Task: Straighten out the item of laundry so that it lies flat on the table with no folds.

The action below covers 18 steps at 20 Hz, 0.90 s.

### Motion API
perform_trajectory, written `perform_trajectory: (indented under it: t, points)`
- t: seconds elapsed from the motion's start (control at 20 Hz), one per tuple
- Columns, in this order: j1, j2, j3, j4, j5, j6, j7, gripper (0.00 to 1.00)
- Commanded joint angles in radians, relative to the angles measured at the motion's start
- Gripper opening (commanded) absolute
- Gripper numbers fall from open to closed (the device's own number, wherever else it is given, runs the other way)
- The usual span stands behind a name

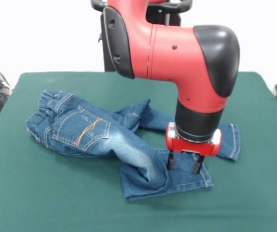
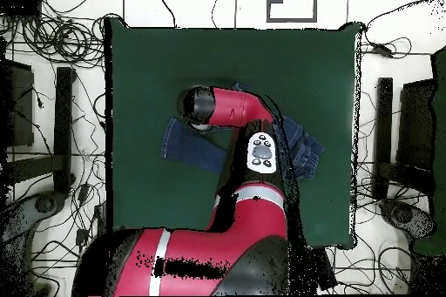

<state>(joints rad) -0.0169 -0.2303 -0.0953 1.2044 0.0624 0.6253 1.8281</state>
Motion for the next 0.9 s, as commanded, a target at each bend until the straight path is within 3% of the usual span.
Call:
perform_trajectory:
  t: [0.05,0.5,0.9]
  points:
    - [0.118,0.266,0.193,0.012,0.114,-0.374,0.345,1.0]
    - [0.192,0.281,0.126,-0.004,0.237,-0.384,0.428,1.0]
    - [0.204,0.285,0.136,0.018,0.34,-0.433,0.413,1.0]
